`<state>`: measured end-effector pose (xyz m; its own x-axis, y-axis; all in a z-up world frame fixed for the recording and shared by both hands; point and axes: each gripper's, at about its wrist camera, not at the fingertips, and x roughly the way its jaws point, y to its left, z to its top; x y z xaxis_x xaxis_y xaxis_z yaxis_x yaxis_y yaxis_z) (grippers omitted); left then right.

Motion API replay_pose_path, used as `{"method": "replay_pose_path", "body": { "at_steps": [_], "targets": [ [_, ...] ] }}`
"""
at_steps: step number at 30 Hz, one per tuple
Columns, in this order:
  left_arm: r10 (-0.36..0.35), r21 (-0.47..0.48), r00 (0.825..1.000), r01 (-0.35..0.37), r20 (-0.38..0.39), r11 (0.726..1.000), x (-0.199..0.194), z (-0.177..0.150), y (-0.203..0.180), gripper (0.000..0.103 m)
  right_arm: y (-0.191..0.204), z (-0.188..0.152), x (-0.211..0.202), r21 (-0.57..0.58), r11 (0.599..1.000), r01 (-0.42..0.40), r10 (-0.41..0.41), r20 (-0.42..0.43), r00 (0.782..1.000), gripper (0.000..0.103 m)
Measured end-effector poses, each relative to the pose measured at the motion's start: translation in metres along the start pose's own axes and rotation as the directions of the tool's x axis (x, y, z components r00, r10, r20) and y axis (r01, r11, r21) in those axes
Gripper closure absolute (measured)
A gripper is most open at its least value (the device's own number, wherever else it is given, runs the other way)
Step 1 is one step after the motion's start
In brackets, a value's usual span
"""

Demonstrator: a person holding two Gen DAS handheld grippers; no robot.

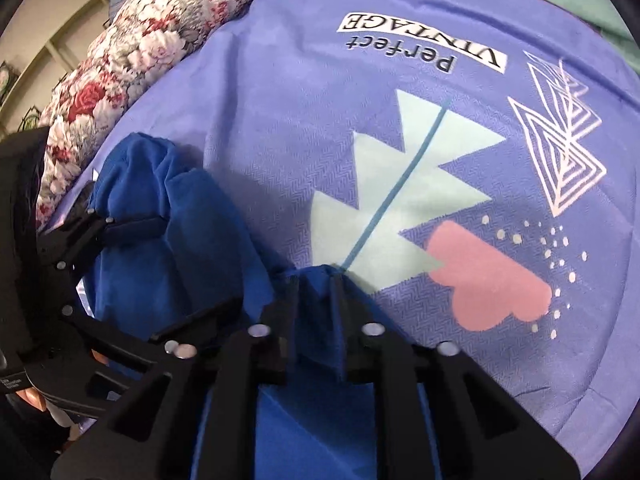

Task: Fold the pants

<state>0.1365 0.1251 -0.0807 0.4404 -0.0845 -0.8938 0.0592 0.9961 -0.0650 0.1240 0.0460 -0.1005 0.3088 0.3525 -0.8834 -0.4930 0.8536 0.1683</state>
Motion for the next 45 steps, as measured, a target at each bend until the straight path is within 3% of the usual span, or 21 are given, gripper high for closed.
{"method": "replay_pose_path", "body": {
  "at_steps": [3,5,11,12,14,16,18,19,22,26,30,32,33,34,35,36,37,38,41,43,45],
  "targets": [
    [-0.015,-0.007,1.000,0.015,-0.005,1.000,-0.006,-0.004,0.004,0.002,-0.003,0.002,-0.022,0.019,0.998,0.063,-0.065,0.120,0.991,0.098],
    [-0.013,0.001,1.000,0.013,-0.001,1.000,-0.010,-0.007,0.004,0.002,-0.007,0.004,-0.035,0.043,0.997,0.057,-0.064,0.176,0.982,0.099],
    [0.002,-0.001,1.000,-0.002,-0.005,1.000,-0.011,-0.014,0.005,0.002,-0.010,0.004,0.001,0.009,0.987,0.161,-0.161,0.144,0.976,0.098],
    [0.003,-0.002,1.000,-0.003,-0.006,1.000,-0.011,-0.014,0.005,0.002,-0.011,0.001,0.002,-0.005,0.985,0.172,-0.169,0.176,0.970,0.096],
    [0.005,0.004,1.000,-0.005,-0.004,1.000,-0.016,-0.014,0.004,0.002,-0.016,0.001,-0.001,0.009,0.987,0.163,-0.162,0.194,0.967,0.084],
    [-0.017,-0.001,1.000,0.017,-0.002,1.000,-0.024,-0.013,0.006,0.002,-0.028,-0.001,-0.014,0.056,0.981,0.185,-0.193,0.215,0.957,0.063],
    [-0.043,-0.017,0.999,0.043,0.009,0.999,-0.031,-0.011,0.013,0.002,-0.041,-0.004,-0.035,0.123,0.948,0.294,-0.316,0.252,0.914,0.062],
    [-0.049,-0.027,0.999,0.050,0.021,0.998,-0.035,-0.010,0.018,0.002,-0.047,-0.006,-0.042,0.148,0.952,0.270,-0.300,0.255,0.919,0.062],
    [-0.061,-0.059,0.997,0.064,0.049,0.996,-0.042,-0.007,0.029,0.002,-0.051,-0.013,-0.053,0.191,0.979,0.074,-0.124,0.263,0.957,0.062],
    [-0.086,-0.110,0.995,0.091,0.057,0.990,-0.046,-0.006,0.039,0.002,-0.029,-0.005,-0.046,0.131,0.990,-0.061,0.021,0.287,0.958,0.062],
    [-0.064,-0.081,0.997,0.068,0.051,0.994,-0.046,-0.009,0.038,0.002,-0.018,0.008,-0.011,0.152,0.972,-0.181,0.153,0.177,0.972,0.063],
    [-0.065,-0.083,0.997,0.069,0.045,0.994,-0.042,-0.009,0.041,0.002,-0.024,0.013,0.004,0.153,0.981,-0.120,0.096,0.152,0.984,0.082],
    [-0.070,-0.089,0.996,0.074,0.046,0.993,-0.040,-0.008,0.043,0.002,-0.029,0.017,0.004,0.146,0.984,-0.100,0.076,0.164,0.984,0.103],
    [-0.071,-0.094,0.996,0.075,0.045,0.993,-0.037,-0.007,0.042,0.002,-0.038,0.019,0.004,0.167,0.983,-0.080,0.052,0.168,0.985,0.103],
    [-0.059,-0.091,0.997,0.063,0.040,0.994,-0.037,-0.006,0.040,0.002,-0.051,0.018,0.000,0.228,0.966,-0.122,0.081,0.183,0.980,0.103],
    [-0.048,-0.084,0.998,0.051,0.035,0.995,-0.038,-0.005,0.036,0.002,-0.057,0.017,-0.009,0.279,0.956,-0.086,0.032,0.191,0.981,0.092],
    [-0.053,-0.071,0.998,0.056,0.042,0.996,-0.043,-0.005,0.033,0.002,-0.056,0.014,-0.022,0.292,0.956,0.011,-0.072,0.200,0.977,0.092],
    [-0.059,-0.061,0.997,0.062,0.054,0.996,-0.048,-0.005,0.031,0.002,-0.054,0.011,-0.033,0.269,0.963,0.032,-0.095,0.223,0.970,0.090],
    [-0.022,-0.024,0.993,0.025,0.115,0.999,-0.068,-0.005,0.028,0.002,-0.049,-0.023,-0.076,0.230,0.968,0.102,-0.160,0.250,0.955,0.045],
    [0.037,-0.020,0.989,-0.035,0.144,0.999,-0.074,-0.005,0.031,0.002,-0.056,-0.054,-0.099,0.229,0.967,0.115,-0.177,0.272,0.946,0.042],
    [0.072,-0.047,0.990,-0.067,0.118,0.997,-0.067,-0.004,0.040,0.002,-0.075,-0.097,-0.120,0.273,0.954,0.126,-0.191,0.229,0.955,0.042]
  ]
}}
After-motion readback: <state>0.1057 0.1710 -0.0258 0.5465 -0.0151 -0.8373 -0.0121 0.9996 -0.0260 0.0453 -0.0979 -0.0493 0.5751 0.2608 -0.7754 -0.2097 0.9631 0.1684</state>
